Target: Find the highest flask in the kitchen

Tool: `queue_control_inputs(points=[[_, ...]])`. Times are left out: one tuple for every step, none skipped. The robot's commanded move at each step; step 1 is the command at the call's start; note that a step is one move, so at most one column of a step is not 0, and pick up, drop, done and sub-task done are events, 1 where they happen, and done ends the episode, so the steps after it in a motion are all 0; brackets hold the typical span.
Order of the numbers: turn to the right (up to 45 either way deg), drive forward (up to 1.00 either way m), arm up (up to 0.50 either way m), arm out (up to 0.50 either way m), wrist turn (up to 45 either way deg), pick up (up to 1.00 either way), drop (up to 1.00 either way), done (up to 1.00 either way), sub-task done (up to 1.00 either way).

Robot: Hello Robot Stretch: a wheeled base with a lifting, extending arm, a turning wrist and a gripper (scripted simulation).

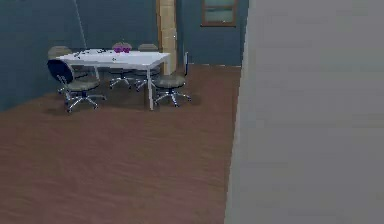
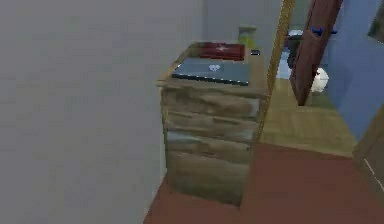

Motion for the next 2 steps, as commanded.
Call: queue_control_inputs(points=[[45.0,0.0,0.0,0.0,0.0,0.0,0.0,0.0,0.0],[45.0,0.0,0.0,0.0,0.0,0.0,0.0,0.0,0.0]])
